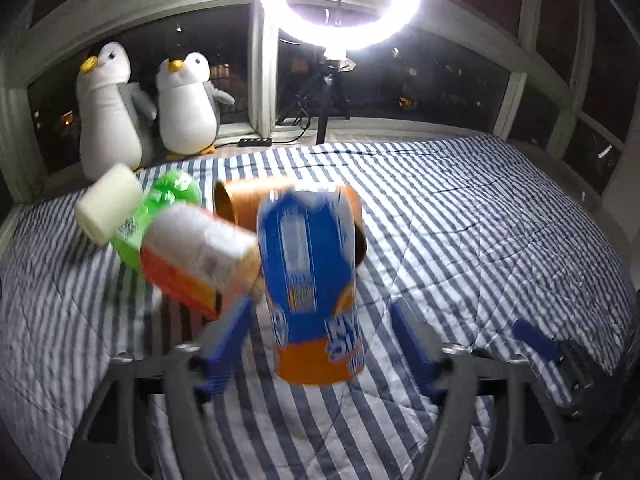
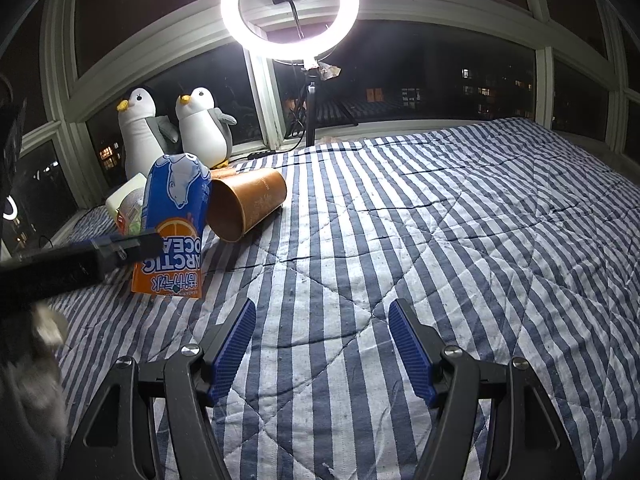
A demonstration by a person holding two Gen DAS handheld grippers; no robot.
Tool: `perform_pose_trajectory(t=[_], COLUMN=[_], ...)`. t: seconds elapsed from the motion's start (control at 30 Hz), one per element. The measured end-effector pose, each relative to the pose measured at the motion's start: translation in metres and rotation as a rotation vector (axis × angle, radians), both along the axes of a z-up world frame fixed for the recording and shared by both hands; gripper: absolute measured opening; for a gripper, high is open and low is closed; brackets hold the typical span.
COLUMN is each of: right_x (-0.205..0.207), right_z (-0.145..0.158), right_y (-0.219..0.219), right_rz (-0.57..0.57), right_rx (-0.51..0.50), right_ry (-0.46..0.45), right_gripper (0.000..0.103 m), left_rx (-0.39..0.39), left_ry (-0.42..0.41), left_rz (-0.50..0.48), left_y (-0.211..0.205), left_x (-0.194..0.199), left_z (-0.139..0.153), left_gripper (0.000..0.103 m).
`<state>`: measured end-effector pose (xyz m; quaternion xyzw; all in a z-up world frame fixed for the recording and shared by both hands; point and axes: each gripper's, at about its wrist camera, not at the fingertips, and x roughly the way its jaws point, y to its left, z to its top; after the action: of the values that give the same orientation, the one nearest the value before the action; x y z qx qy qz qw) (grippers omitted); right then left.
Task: Flip cup upside down
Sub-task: 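Lower the inverted bottle onto the bedspread with the left gripper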
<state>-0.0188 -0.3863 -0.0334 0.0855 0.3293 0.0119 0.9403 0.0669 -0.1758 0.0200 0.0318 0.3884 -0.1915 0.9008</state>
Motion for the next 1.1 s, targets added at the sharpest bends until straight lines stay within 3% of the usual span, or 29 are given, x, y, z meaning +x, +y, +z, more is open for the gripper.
perform_pose_trajectory(t=[0.17,0.3,0.4,0.43,0.5,0.57,0.8,1.1], right_x=[-0.001,-0.002,-0.003,-0.003,-0.003,-0.003,-0.003,-0.002], right_z=[0.001,0.002,0.002,0.002,0.002,0.002,0.002,0.001], right_y=[-0.001,-0.004,-0.004,-0.004,-0.003,-0.003,-0.003,-0.003], right_rz=[-0.002,-0.009,-0.007,-0.007,-0.006,-0.007,-0.008,-0.010], right_rx=[0.012,0.028,0.029,0.028,0.026,0.029,0.027,0.026], right_ry=[-0.007,-0.008,-0.010,-0.010,-0.010,-0.008,-0.006,-0.005], right_gripper=[0.065,0.065,0.065,0.065,0.065,0.065,0.065,0.065], left_rx=[0.087,0.104,0.115,0.111,0.104,0.094,0.061,0.043], left_ry=[0.072,0.144,0.144,0.150,0.164,0.171,0.086,-0.073], left_rz=[0.006,0.027,0.043,0.050,0.054,0.059,0.048,0.051], left_y=[-0.014,-0.023,-0.026,-0.026,-0.026,-0.025,-0.015,-0.005], left_x=[0.040,0.062,0.071,0.075,0.079,0.083,0.066,0.015], left_z=[0.012,0.001,-0.003,-0.004,-0.007,-0.009,-0.011,-0.015], left_gripper=[0.091,0.088,0.088,0.086,0.070,0.071,0.071,0.071])
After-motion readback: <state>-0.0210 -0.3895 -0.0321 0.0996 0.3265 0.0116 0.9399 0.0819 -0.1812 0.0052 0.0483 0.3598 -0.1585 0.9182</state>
